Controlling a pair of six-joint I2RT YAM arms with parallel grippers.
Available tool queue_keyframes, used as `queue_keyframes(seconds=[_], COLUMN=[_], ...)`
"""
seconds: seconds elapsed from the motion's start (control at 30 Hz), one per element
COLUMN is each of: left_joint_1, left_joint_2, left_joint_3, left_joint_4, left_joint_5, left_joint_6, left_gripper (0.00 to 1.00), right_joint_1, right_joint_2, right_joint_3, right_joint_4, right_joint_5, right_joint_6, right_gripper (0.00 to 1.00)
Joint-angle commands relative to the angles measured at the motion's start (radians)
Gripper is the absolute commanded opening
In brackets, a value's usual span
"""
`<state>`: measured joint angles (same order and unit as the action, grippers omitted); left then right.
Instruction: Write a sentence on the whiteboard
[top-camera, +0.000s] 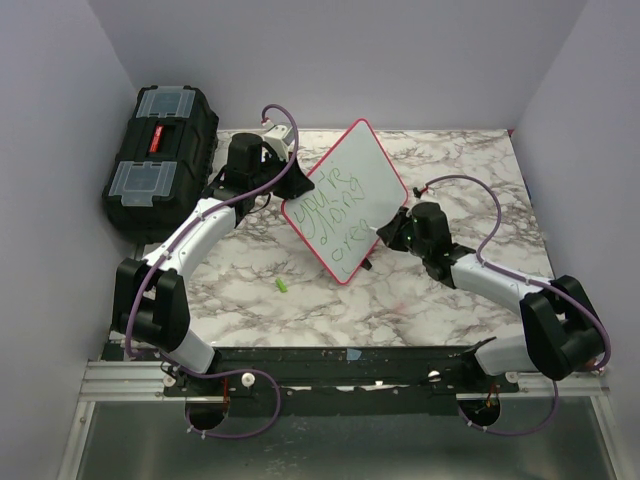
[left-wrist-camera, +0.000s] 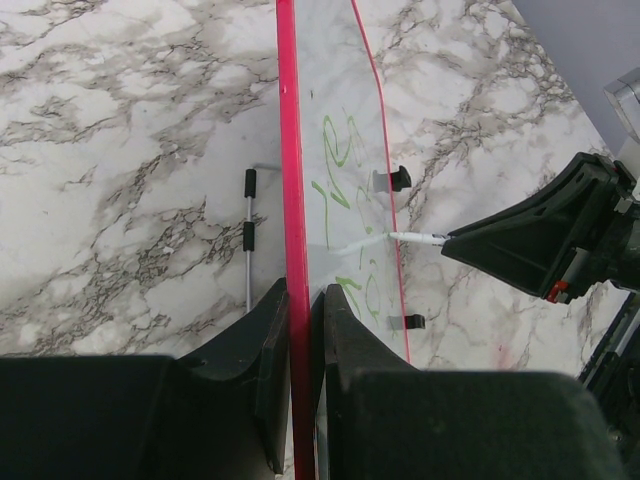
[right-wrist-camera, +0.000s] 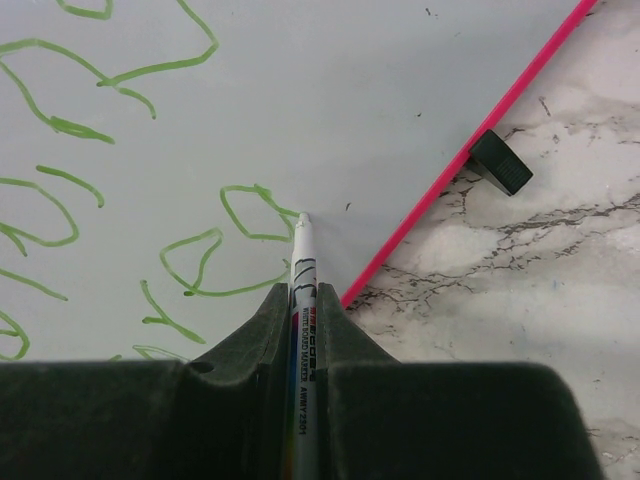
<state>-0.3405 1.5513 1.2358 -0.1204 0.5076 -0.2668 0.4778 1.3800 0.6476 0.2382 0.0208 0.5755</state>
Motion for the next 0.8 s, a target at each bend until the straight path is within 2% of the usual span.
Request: queue_keyframes(seconds=[0.0,0.23,0.6,0.77], left_joint_1=[-0.046,-0.048,-0.048,-0.047], left_joint_2=[0.019,0.023,0.026,0.023], left_joint_3=[-0.033,-0.031,-0.035,-0.035], left_joint_4=[-0.127,-0.124,-0.122,-0.123], left_joint_5=[0.051,0.054,0.057,0.057], left_joint_6=[0.101,0.100,0.101,0.103], left_gripper=[0.00,0.00,0.00,0.00], right_joint_1=[0.013,0.013,0.013,-0.013], right_joint_2=[0.002,-0.028,-0.163,-0.142], right_joint_3=[-0.016,0.005,-0.004,0.036], right_joint_4=[-0.045,-0.052,-0.015,-0.029], right_joint_5=[0.044,0.065,0.091,0.053], right_joint_6=[-0.009,-0.012,-0.007,0.014], right_gripper=[0.01,0.01,0.01,0.01])
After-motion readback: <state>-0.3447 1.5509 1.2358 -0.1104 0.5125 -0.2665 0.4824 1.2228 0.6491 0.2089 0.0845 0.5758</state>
